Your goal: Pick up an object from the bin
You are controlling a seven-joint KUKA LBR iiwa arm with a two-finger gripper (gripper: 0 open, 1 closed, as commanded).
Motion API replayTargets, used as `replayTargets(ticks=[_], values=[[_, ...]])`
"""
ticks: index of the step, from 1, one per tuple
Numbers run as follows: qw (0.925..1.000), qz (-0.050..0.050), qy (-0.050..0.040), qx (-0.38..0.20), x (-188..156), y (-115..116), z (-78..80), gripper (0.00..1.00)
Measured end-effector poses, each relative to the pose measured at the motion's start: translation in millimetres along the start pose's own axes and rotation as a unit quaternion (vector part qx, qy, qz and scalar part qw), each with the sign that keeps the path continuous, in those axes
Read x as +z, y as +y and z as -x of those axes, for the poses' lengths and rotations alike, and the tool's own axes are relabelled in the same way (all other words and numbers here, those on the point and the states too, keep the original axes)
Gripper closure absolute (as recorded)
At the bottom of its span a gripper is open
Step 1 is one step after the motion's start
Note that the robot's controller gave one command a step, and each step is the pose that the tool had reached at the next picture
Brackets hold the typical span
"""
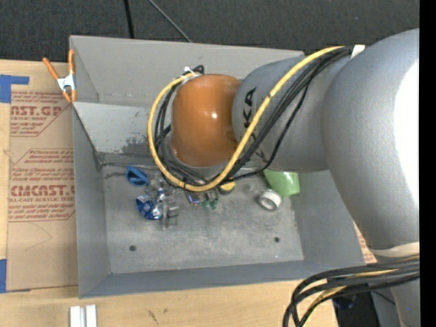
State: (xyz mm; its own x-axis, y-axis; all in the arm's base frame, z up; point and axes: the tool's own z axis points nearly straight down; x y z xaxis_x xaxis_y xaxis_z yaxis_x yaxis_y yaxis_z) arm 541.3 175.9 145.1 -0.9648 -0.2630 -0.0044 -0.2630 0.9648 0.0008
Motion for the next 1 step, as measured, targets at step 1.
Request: replayTargets(ticks=[1], values=[[1.0, 0.0, 0.0001, 0.0, -17.6, 0.1, 0.9, 1.0]])
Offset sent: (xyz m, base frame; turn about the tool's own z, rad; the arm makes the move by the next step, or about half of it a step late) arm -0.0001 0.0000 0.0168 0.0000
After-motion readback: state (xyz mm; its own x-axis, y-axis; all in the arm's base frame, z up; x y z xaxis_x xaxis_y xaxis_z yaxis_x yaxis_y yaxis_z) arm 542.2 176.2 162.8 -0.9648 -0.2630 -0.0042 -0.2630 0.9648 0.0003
